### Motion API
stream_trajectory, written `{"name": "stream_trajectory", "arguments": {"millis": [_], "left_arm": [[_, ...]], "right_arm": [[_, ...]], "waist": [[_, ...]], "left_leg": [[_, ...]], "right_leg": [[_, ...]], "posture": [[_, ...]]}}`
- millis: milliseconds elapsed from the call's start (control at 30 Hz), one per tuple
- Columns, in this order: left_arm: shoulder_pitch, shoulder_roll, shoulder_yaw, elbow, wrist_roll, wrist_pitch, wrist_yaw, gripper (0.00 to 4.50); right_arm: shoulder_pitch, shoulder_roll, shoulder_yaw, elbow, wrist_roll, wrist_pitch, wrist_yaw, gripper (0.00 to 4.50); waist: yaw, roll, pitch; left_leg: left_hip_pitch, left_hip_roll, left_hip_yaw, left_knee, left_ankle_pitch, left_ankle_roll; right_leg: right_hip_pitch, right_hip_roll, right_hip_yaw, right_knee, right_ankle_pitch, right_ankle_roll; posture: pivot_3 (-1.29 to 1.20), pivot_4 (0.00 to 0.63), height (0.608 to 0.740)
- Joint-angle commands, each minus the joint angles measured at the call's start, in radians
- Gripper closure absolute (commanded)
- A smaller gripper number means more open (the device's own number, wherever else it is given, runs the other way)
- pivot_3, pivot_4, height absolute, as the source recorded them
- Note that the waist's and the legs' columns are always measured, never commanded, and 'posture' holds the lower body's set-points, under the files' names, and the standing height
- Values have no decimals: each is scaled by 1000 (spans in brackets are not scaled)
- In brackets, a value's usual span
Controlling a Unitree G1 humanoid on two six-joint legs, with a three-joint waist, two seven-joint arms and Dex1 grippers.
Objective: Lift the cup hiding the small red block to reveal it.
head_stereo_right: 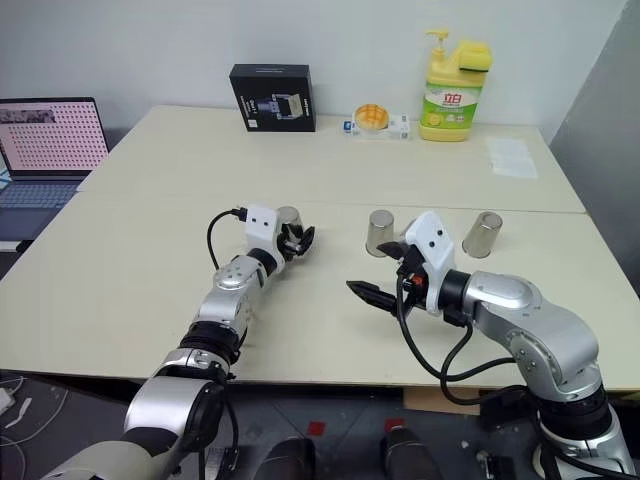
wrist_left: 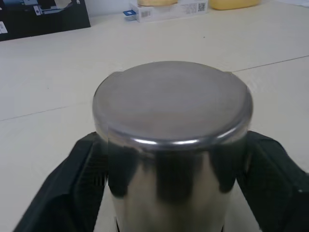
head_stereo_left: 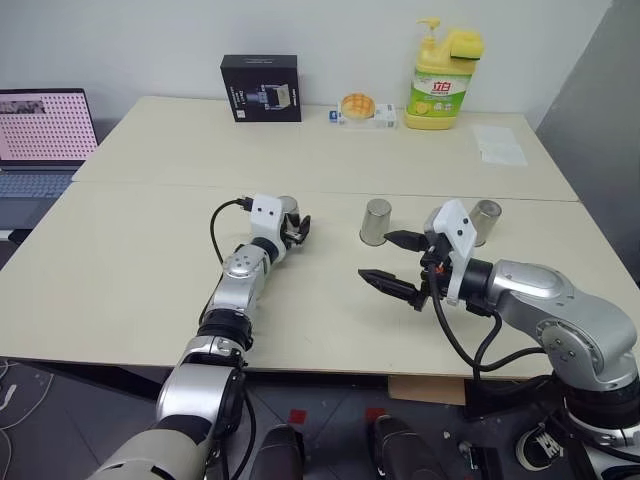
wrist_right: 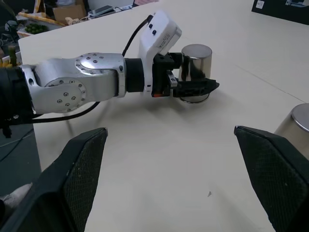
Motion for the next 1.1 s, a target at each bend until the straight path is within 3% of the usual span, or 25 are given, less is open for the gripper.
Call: {"name": "stream_trajectory", "arguments": {"millis": [33, 100, 333, 433, 567, 867, 933, 1067, 1100], "left_arm": [[-29, -2, 11, -20, -2, -39, -17, 1415], [-16, 6, 5, -117, -10, -1, -38, 1644], [86, 74, 63, -617, -41, 365, 41, 1658], [148, 103, 90, -713, -50, 464, 53, 1658], [195, 122, 137, -667, -45, 472, 79, 1658], [159, 97, 153, -384, -33, 293, 75, 1658], [158, 96, 156, -360, -35, 273, 71, 955], [177, 107, 162, -422, -51, 291, 60, 49], [184, 114, 163, -447, -53, 305, 59, 7]], "right_arm": [[3, -1, -39, -38, 15, 1, -20, 0], [2, -2, -38, -31, 14, -4, -20, 0], [-8, 19, -16, -6, 16, -22, -7, 0], [-11, 27, 2, 7, 10, -33, 6, 0], [-23, 36, 16, 26, 4, -44, 20, 0], [-38, 43, 32, 50, -14, -61, 29, 0], [-36, 44, 32, 48, -15, -59, 24, 0], [-28, 56, 31, 40, -15, -55, 14, 0], [-28, 61, 32, 40, -16, -55, 13, 0]], "waist": [[0, 0, 0], [-1, 0, 0], [-8, 0, 0], [-12, 0, 0], [-8, 0, 0], [0, 0, 0], [1, 0, 0], [0, 0, 0], [-1, 0, 0]], "left_leg": [[0, 0, 0, 0, 0, 0], [0, 0, 0, 0, 0, 0], [-1, 1, 0, 0, 0, 0], [1, 1, 0, -1, 0, 0], [3, 1, 0, 0, 0, 0], [1, 1, 0, 1, 0, 0], [0, 1, 0, 0, 0, 0], [0, 1, 0, 0, 0, 0], [0, 1, 0, 0, 0, 0]], "right_leg": [[0, 0, 0, 0, 0, 0], [0, 0, 0, 0, 0, 0], [-1, 0, 0, 0, 0, 0], [0, 0, 0, 1, 0, 0], [1, 0, 0, 2, 0, 0], [0, 0, -1, 1, 0, 0], [0, 0, -1, 1, 0, 0], [0, 0, -1, 1, 0, 0], [0, 0, -1, 1, 0, 0]], "posture": [[0, 150, 740], [0, 150, 740], [0, 150, 740], [0, 150, 740], [0, 150, 740], [0, 150, 740], [0, 150, 740], [0, 150, 740], [0, 150, 740]]}}
